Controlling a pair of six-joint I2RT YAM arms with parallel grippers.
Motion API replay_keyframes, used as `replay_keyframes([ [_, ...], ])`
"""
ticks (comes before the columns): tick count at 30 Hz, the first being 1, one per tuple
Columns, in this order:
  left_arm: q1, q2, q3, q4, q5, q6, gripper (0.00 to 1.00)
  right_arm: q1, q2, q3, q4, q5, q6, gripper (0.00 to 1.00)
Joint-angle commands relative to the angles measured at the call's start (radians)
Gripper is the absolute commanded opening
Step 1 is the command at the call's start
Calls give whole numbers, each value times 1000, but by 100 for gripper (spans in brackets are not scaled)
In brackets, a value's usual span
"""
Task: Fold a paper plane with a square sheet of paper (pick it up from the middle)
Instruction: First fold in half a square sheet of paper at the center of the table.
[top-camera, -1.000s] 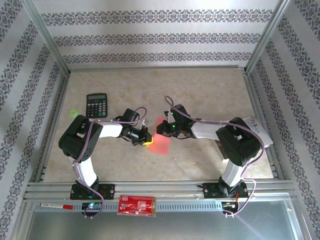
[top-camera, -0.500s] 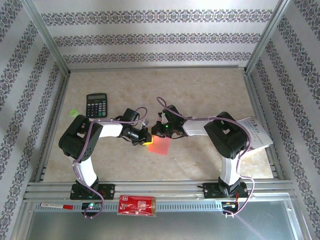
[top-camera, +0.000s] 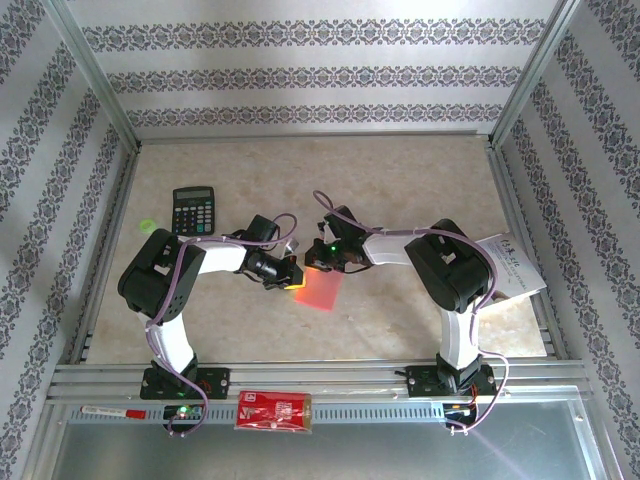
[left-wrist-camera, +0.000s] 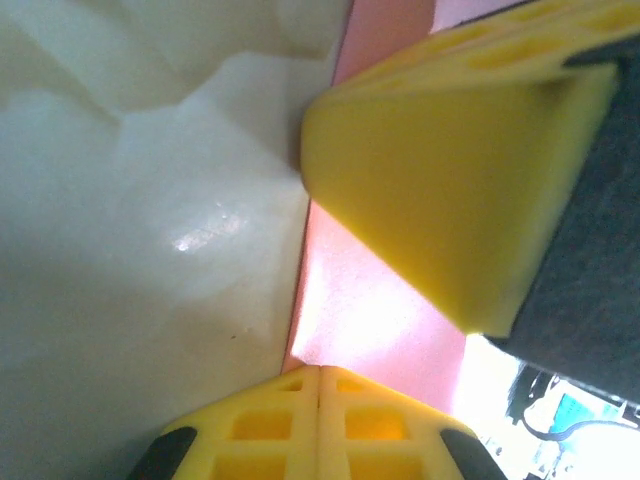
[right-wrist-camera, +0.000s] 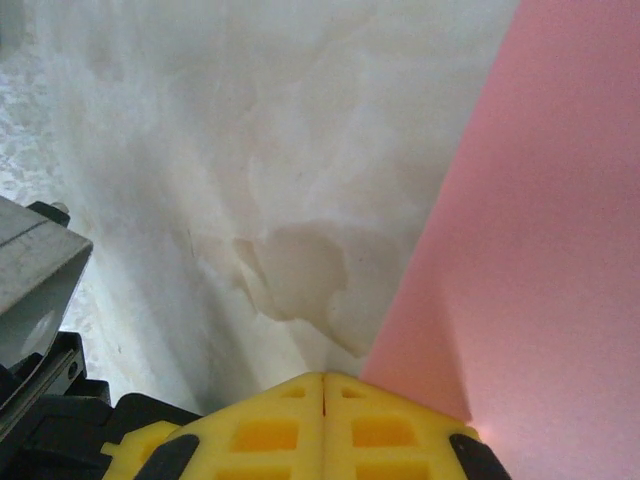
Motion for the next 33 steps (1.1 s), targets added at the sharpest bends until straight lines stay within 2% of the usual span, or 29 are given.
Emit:
replay_keyframes([
  [1,10,71,-65,-242,-193,47,0,-43,29,23,-32,86,-29,4],
  [33,-36,77,-74,-294,-256,74,0,-198,184,254,-207,150,-106,1],
])
